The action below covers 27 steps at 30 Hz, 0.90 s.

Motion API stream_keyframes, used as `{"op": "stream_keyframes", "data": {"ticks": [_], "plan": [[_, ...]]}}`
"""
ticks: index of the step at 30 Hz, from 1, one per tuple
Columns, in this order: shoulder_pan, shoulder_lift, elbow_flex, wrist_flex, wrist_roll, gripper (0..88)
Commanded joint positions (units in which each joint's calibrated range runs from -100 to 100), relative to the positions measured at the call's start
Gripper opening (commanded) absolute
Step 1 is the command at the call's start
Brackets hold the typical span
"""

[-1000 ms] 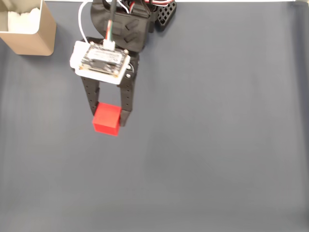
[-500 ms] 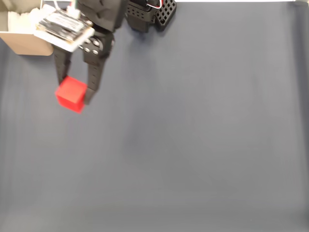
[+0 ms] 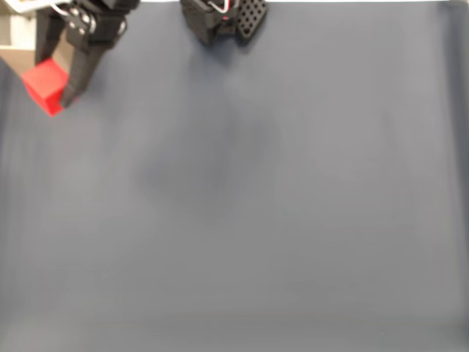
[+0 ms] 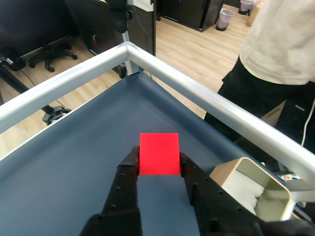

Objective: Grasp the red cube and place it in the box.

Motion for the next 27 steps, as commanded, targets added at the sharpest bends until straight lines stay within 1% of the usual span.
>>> {"op": "stream_keyframes", "data": {"ticks": [1,13,27], "plan": [[3.34,-1.76,-0.97,0.11,-0.73,0.0],[10.87,-2.02,-0.88,1.34,-2.25,0.0],[17.68,-1.84,-0.69,1.75,-2.59,0.0]]}}
